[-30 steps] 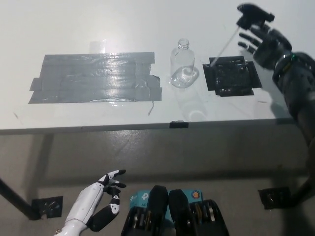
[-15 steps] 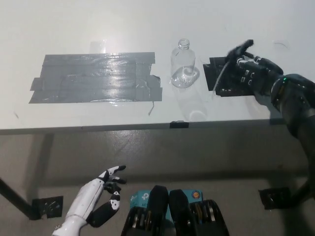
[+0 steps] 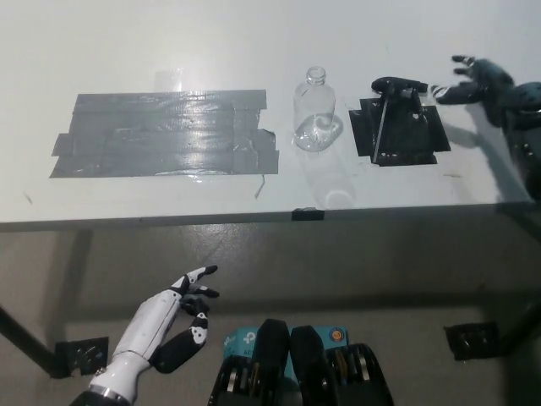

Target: The robot grabs the black lid of the spray bottle on the desk and places it on the black area of the desk

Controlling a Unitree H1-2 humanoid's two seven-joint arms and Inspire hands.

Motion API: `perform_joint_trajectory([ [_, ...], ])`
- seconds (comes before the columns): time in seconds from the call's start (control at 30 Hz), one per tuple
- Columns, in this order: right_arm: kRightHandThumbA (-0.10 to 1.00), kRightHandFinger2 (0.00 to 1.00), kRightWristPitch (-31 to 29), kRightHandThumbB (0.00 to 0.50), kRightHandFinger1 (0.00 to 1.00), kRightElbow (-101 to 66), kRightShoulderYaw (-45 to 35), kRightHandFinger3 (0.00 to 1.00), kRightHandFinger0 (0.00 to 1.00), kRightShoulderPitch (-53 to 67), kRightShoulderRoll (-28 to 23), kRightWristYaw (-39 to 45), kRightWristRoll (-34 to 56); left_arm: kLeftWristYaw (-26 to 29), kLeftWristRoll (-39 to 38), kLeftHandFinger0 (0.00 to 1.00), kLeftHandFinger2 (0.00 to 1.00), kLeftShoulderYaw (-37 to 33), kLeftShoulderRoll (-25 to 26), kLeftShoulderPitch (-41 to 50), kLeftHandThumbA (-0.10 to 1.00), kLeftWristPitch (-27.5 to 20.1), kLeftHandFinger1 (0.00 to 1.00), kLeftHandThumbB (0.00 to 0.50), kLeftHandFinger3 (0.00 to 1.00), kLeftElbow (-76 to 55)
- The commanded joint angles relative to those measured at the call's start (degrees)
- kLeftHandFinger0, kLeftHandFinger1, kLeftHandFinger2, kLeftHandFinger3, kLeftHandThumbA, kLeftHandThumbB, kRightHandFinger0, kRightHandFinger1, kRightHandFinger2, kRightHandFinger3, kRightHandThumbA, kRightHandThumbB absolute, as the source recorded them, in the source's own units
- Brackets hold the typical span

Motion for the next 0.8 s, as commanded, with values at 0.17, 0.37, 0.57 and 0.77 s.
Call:
perform_joint_trajectory([
  [0.17,0.82,1.0,-4.3,0.489,1.0,-34.2,-3.0,1.0,1.0,2.0,-1.6,-11.5,-5.0,-0.1,-1.6,0.56,0.65,1.3,0.7,-4.2,-0.01,-0.4,0.56,0.147,0.9,0.2],
  [0.37,0.98,1.0,4.3,0.359,1.0,-79.7,-4.3,1.0,1.0,24.8,4.7,-8.1,-2.9,1.3,-2.9,0.72,0.92,1.9,-1.1,-6.1,0.08,-1.3,0.81,0.146,0.98,2.9],
  [0.57,1.0,1.0,0.7,0.296,1.0,-95.2,0.5,1.0,1.0,44.1,7.4,-6.7,-6.9,1.6,-5.1,0.91,1.0,3.6,-1.2,-6.4,0.35,-1.1,1.0,0.106,1.0,4.2],
  [0.77,1.0,1.0,-3.8,0.275,1.0,-96.2,1.3,1.0,1.0,55.2,7.9,-5.7,-9.4,2.1,-5.6,0.85,1.0,3.5,-2.0,-4.5,0.31,-2.4,0.97,0.107,1.0,5.5],
])
